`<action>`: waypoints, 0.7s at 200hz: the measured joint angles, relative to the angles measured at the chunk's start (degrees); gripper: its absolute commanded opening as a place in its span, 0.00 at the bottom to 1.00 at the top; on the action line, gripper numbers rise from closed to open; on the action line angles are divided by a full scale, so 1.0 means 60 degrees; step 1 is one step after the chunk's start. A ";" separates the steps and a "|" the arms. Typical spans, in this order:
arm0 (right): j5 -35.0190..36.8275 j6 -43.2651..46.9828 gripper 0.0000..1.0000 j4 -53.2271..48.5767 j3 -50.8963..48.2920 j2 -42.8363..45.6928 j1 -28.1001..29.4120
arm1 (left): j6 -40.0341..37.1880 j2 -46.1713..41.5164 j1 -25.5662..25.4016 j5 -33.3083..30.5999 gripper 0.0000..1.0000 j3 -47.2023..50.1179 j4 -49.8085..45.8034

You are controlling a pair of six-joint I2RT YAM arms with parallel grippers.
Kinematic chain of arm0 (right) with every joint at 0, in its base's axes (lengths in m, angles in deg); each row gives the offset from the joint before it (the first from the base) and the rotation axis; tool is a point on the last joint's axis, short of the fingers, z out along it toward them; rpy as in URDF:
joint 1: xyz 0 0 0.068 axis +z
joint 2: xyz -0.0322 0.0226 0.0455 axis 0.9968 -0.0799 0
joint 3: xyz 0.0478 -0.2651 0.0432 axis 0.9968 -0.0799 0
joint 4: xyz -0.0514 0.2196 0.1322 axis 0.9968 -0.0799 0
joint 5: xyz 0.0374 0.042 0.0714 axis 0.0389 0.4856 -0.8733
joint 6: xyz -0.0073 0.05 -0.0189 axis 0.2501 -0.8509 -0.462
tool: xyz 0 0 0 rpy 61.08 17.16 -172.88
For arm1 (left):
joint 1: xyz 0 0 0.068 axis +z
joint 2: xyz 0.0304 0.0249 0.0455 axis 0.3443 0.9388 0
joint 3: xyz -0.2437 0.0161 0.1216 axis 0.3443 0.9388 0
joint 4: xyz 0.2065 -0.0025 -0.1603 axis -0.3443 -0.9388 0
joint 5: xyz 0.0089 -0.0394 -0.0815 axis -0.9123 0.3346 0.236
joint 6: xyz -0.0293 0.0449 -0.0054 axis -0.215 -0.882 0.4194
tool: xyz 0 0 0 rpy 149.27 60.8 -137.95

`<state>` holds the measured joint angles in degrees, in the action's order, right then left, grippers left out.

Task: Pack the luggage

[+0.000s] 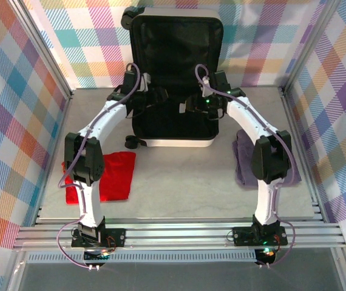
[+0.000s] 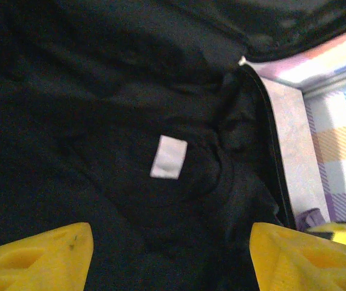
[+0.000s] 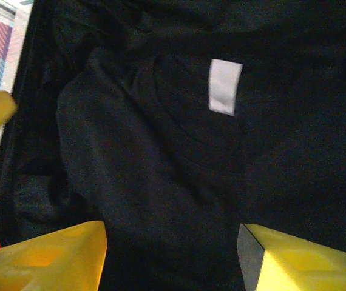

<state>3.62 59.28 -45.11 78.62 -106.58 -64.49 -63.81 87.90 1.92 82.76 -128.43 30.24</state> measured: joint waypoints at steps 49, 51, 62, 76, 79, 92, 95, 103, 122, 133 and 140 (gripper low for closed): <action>-0.0102 -0.0317 0.60 0.0204 0.0277 -0.1392 0.0080 | 0.0102 0.0994 -0.0674 -0.0736 0.68 -0.0372 -0.0696; -0.0091 -0.0339 0.60 0.0204 0.0302 -0.1461 0.0080 | 0.0102 0.1031 -0.0674 -0.0761 0.68 -0.0390 -0.0732; -0.0018 -0.0379 0.60 0.0208 0.0441 -0.1781 0.0080 | 0.0102 0.1311 -0.0681 -0.0994 0.68 -0.0535 -0.1024; 0.0087 -0.0459 0.60 0.0189 0.0637 -0.2102 0.0080 | 0.0098 0.1632 -0.0663 -0.1253 0.68 -0.0776 -0.1417; 0.0135 -0.0495 0.60 0.0171 0.0678 -0.2138 0.0080 | 0.0098 0.1676 -0.0663 -0.1297 0.68 -0.0834 -0.1486; 0.0248 -0.0590 0.60 0.0146 0.0801 -0.2269 0.0080 | 0.0095 0.1883 -0.0663 -0.1472 0.68 -0.1045 -0.1741; 0.0295 -0.0597 0.60 0.0127 0.0831 -0.2284 0.0080 | 0.0095 0.1909 -0.0663 -0.1497 0.68 -0.1082 -0.1803; 0.0393 -0.0634 0.60 0.0102 0.0889 -0.2306 0.0080 | 0.0095 0.1978 -0.0663 -0.1577 0.68 -0.1213 -0.1945; 0.0645 -0.0707 0.61 0.0011 0.1027 -0.2306 0.0106 | 0.0091 0.2124 -0.0663 -0.1778 0.68 -0.1592 -0.2240; 0.0790 -0.0776 0.61 -0.0015 0.1071 -0.2306 0.0102 | 0.0066 0.2182 -0.0663 -0.1920 0.68 -0.1763 -0.2382; 0.0860 -0.0809 0.62 -0.0022 0.1086 -0.2310 0.0098 | 0.0055 0.2200 -0.0663 -0.2000 0.68 -0.1829 -0.2437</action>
<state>8.78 54.43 -45.24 85.13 -120.44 -63.90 -63.48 101.10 -2.05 70.76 -139.40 15.61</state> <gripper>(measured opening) 0.611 0.677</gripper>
